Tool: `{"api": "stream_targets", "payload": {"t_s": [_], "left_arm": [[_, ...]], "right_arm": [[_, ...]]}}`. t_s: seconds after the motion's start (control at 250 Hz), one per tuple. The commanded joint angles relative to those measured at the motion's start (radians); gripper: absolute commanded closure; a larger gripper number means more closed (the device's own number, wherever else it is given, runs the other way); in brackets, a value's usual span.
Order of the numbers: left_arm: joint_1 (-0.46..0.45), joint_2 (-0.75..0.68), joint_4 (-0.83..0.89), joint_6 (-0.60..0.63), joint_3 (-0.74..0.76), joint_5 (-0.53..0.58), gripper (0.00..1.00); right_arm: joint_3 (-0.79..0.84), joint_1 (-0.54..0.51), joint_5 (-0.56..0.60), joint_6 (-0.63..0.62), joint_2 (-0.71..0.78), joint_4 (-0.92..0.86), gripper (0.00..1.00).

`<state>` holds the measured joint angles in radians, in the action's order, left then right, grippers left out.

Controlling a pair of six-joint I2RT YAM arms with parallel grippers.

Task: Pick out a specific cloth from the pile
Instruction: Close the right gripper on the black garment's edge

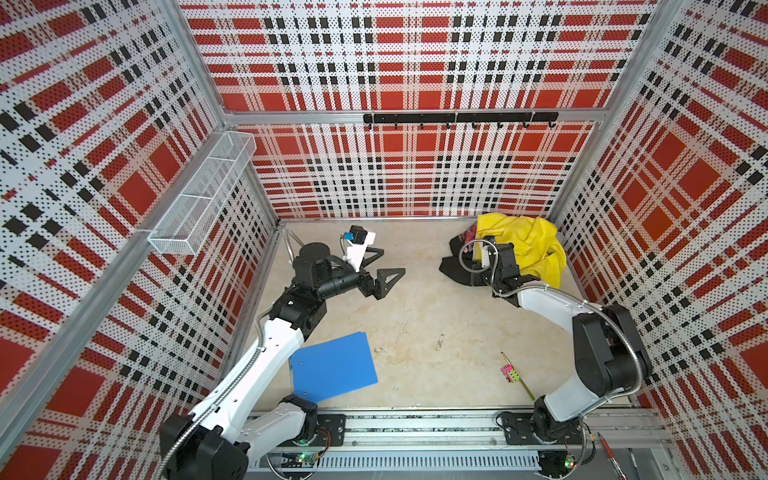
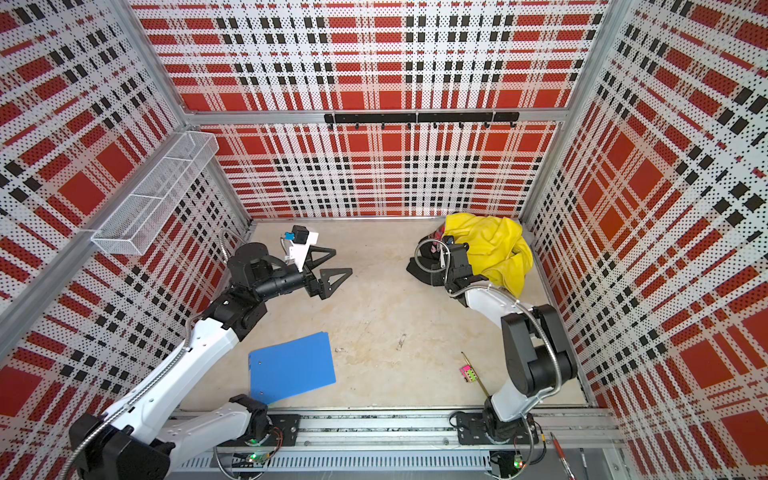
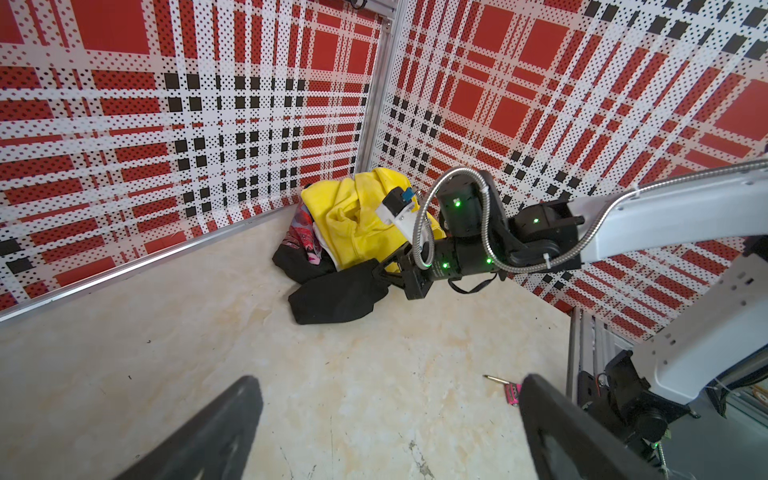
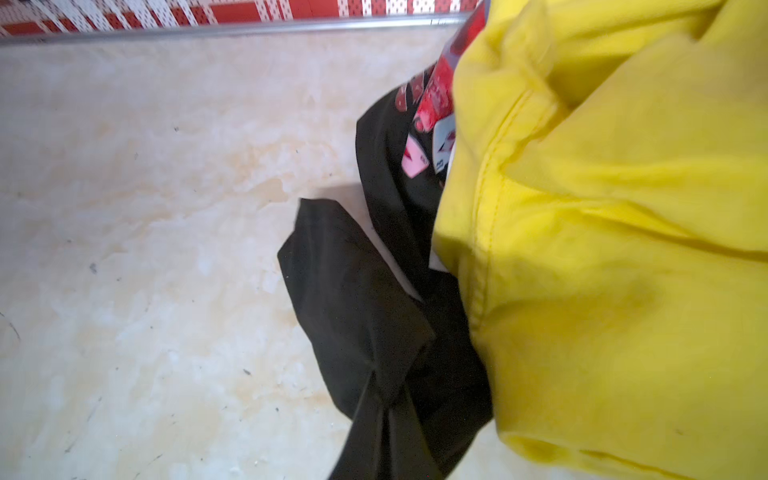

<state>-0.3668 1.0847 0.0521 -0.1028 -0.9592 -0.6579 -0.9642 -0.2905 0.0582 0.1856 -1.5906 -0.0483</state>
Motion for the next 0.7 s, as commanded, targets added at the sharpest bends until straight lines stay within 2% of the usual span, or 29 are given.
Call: {"api": "stream_targets", "payload": {"t_s": [0.0, 0.452, 0.696], "left_arm": [[-0.006, 0.000, -0.009, 0.013, -0.007, 0.001, 0.01], [-0.008, -0.003, -0.009, 0.013, -0.007, -0.004, 0.01], [-0.011, -0.012, -0.011, 0.012, -0.004, -0.002, 0.01]], "right_arm": [[0.005, -0.003, -0.031, 0.013, 0.063, 0.036, 1.00], [-0.053, -0.005, -0.166, 0.005, 0.222, 0.042, 1.00], [-0.099, -0.005, -0.189, 0.022, 0.287, 0.072, 1.00]]}}
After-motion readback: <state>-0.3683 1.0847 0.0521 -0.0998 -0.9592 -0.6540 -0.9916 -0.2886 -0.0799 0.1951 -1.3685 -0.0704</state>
